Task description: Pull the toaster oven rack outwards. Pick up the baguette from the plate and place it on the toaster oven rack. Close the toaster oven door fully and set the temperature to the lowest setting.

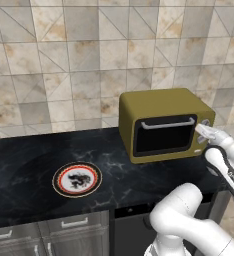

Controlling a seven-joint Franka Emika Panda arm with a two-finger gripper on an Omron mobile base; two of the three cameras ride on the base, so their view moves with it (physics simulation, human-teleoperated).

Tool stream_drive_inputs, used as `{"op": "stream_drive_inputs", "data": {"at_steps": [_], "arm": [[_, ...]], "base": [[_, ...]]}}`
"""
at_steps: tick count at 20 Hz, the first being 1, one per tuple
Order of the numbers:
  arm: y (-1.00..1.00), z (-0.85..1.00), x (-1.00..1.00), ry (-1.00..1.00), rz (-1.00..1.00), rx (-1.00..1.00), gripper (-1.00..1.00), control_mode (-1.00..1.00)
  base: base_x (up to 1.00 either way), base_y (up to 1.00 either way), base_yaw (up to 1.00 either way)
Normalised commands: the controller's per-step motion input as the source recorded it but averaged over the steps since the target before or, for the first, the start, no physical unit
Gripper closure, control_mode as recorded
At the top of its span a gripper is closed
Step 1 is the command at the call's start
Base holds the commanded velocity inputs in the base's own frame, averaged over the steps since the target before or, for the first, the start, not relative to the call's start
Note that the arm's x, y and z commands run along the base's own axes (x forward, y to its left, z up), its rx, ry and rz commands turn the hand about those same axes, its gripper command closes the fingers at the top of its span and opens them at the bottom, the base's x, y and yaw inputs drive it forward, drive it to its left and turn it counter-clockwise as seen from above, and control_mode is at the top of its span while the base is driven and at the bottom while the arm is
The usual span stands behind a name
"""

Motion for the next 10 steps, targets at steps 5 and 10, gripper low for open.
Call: {"op": "stream_drive_inputs", "data": {"at_steps": [5,10], "arm": [[0.0,0.1,0.0,-0.55,0.14,-0.68,1.0,-1.0],[0.0,0.32,0.0,-0.56,0.1,-0.62,1.0,-1.0]], "base": [[0.0,0.0,0.0],[0.0,0.0,0.0]]}}
